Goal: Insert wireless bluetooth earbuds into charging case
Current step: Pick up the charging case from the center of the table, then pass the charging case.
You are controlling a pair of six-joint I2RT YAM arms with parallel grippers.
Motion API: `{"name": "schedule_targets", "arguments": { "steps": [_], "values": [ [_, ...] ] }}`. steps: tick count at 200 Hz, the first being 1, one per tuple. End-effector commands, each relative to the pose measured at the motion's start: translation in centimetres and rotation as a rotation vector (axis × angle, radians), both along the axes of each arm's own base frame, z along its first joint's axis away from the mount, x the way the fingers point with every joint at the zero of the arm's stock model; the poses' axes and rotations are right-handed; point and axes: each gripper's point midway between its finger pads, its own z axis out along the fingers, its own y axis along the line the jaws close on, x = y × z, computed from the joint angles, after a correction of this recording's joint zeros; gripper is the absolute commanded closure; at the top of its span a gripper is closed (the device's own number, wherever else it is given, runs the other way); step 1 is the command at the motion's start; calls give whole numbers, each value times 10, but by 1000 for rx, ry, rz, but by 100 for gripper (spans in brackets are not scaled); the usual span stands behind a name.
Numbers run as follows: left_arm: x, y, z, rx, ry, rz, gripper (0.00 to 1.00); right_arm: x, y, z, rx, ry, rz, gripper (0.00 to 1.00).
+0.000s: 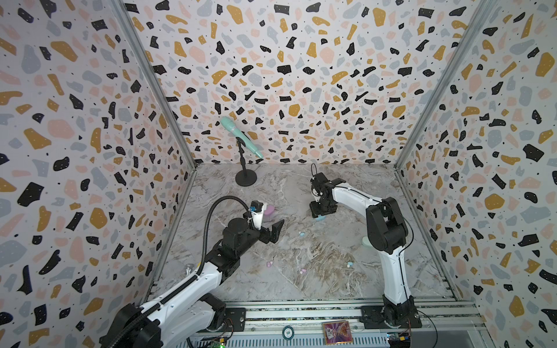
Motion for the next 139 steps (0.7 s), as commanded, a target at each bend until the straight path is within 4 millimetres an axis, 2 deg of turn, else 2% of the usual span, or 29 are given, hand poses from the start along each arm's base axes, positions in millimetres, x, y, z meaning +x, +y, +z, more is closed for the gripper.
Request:
{"name": "schedule_targets", "arguments": {
  "steps": [1, 19, 57, 80, 116, 139],
  "values": [
    [3, 0, 17, -22, -55, -2, 0, -1, -6, 2, -17, 7, -16, 41],
    [2, -5, 12, -15, -45, -33, 0, -2, -5, 11, -3, -2, -16, 42],
    [-14, -38, 5, -18, -95, -149, 0, -15, -8, 45, 39, -17, -43, 43],
    [-25, -62, 2, -4, -157, -218, 0, -37, -11, 63, 78, 1, -68, 44],
    [-31, -87, -2, -37, -248, -324, 0, -83, -13, 88, 135, 36, -97, 45],
    [-34, -112, -11, 13, -284, -434, 0, -112, -9, 104, 172, 54, -110, 45]
  ]
}}
